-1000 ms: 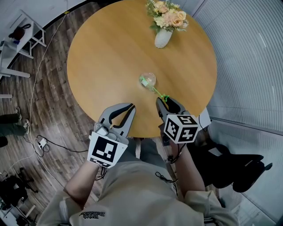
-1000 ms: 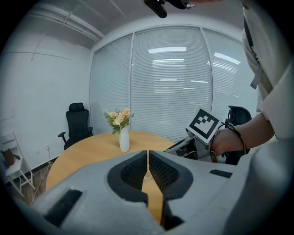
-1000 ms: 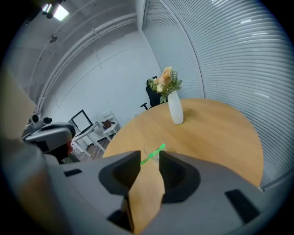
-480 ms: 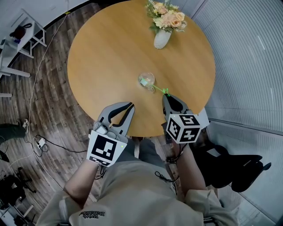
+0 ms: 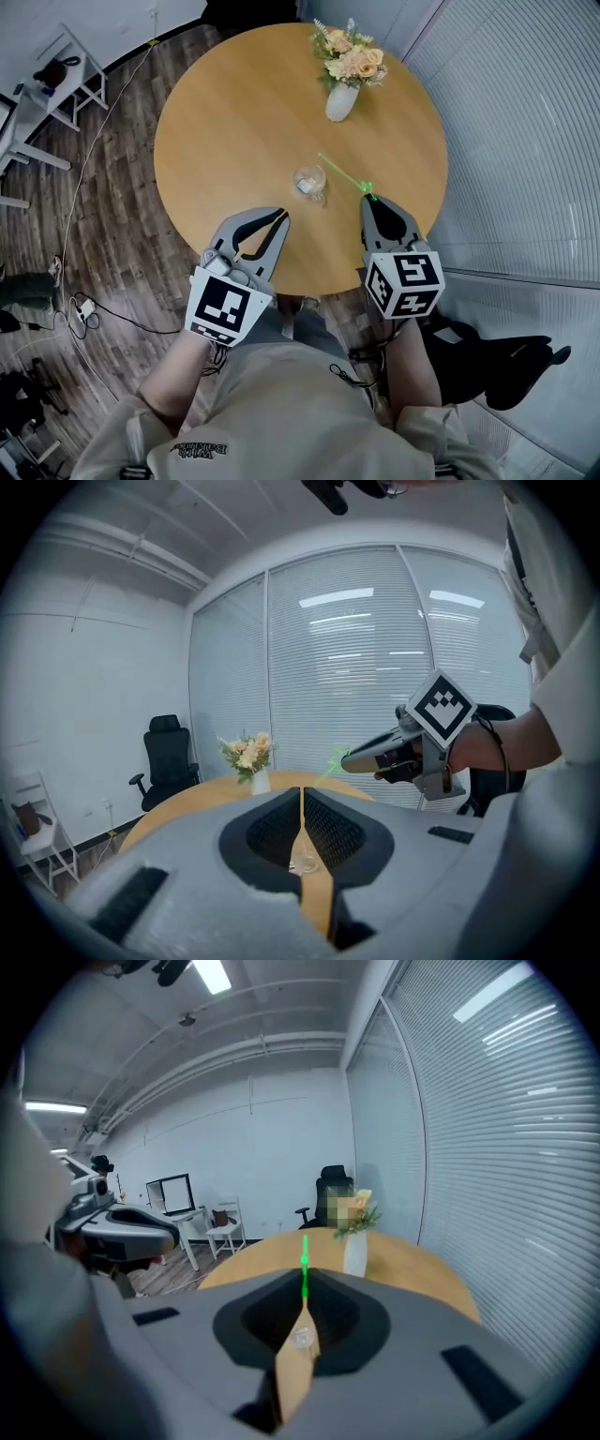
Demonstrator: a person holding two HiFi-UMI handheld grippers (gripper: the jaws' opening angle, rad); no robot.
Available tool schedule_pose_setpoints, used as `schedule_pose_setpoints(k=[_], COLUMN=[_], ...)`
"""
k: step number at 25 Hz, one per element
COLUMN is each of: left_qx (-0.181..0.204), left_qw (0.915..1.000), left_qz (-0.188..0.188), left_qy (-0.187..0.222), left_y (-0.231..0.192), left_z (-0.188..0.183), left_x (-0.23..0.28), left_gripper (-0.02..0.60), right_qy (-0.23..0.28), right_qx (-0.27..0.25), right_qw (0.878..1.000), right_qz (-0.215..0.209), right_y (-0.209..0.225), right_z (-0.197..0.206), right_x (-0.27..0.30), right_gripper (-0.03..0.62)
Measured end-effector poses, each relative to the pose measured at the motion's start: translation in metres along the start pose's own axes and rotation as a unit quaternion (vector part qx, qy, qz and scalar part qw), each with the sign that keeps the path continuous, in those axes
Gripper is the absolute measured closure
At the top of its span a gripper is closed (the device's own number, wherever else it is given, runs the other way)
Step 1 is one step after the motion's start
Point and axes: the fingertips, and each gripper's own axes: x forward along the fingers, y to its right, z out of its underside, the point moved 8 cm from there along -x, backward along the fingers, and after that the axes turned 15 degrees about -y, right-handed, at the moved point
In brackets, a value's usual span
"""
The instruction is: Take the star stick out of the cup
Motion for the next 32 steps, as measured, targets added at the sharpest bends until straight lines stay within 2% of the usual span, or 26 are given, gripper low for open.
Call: schedule_pose_setpoints(k=[6, 11, 17, 23, 27, 32], left_qx=[0.019, 0.042, 0.051, 0.075, 0.071, 0.072], left_qw=[0.9991, 0.9958, 0.989, 0.9809, 0.9798, 0.9833], left_qz=[-0.015, -0.038, -0.059, -0.076, -0.075, -0.067], left_qy=[0.036, 0.072, 0.125, 0.163, 0.171, 0.153], left_y=[0.003, 0.007, 0.014, 0.022, 0.029, 0.038], left_z=[-0.031, -0.061, -0.092, -0.112, -0.109, -0.095], left_x=[-0.015, -0.031, -0.056, -0.084, -0.093, -0.09], left_gripper=[0.551, 0.551, 0.551, 0.551, 0.551, 0.551], right_qy=[0.069, 0.146, 0.232, 0.312, 0.329, 0.311], right_qx=[-0.035, -0.044, -0.057, -0.079, -0.083, -0.09], right_qw=[0.997, 0.988, 0.97, 0.945, 0.939, 0.944], right_qz=[0.013, 0.021, 0.031, 0.059, 0.063, 0.058], right_y=[-0.012, -0.014, -0.022, -0.031, -0.035, -0.033], right_z=[-0.032, -0.058, -0.084, -0.091, -0.085, -0.071], right_x=[-0.041, -0.082, -0.132, -0.184, -0.2, -0.194], right_gripper=[0.559, 0.559, 0.559, 0.559, 0.559, 0.559])
